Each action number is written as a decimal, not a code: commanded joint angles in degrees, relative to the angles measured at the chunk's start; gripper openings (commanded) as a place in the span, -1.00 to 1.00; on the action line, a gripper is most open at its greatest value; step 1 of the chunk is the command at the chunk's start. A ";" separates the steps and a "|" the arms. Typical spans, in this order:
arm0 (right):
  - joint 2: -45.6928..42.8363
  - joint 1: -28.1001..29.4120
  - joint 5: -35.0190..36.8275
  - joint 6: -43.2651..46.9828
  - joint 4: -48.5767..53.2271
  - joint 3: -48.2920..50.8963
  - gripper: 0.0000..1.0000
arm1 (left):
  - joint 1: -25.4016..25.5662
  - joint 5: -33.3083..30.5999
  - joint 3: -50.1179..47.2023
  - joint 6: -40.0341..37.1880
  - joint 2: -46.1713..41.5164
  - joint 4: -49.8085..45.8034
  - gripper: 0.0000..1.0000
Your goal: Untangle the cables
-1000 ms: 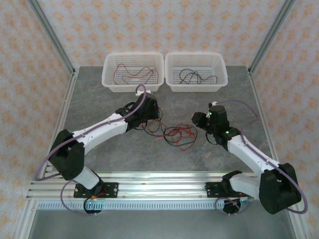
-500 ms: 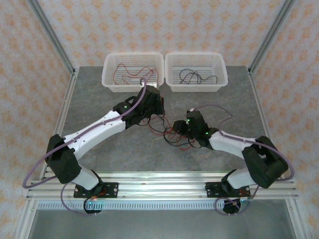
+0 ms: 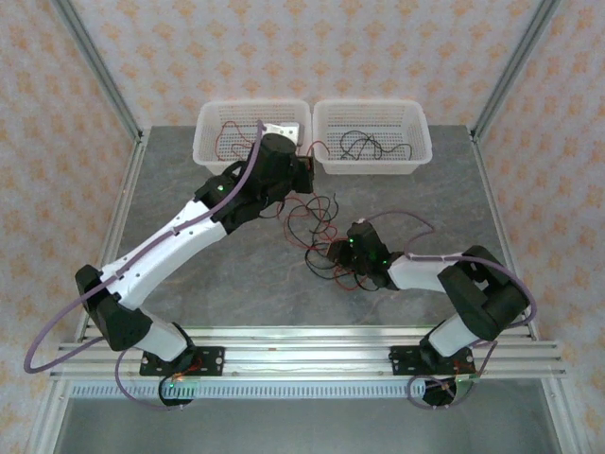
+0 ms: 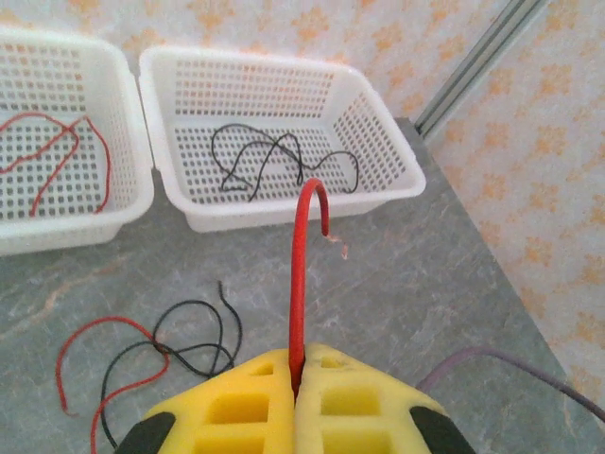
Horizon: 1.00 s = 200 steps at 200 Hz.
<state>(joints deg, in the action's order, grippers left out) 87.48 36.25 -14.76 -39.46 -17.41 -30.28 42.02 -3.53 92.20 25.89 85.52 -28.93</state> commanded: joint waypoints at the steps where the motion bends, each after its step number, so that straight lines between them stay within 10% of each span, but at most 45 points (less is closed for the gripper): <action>1: 0.07 0.12 3.84 -0.19 2.31 1.74 -0.32 | 0.15 -1.86 3.62 -2.61 -0.99 -3.25 -1.00; 98: -2.16 0.16 5.79 1.01 5.81 0.70 -0.29 | 0.17 -21.38 23.59 -9.87 0.52 -6.52 -1.00; 200: -19.54 0.14 3.77 6.17 13.82 -1.19 0.34 | -0.87 -36.59 30.52 -26.20 4.62 9.22 -1.00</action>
<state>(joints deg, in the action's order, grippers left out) 71.88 36.23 -11.79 -35.92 -8.45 -30.22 41.93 -34.24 120.77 6.63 88.38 -26.94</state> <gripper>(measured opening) 0.660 0.043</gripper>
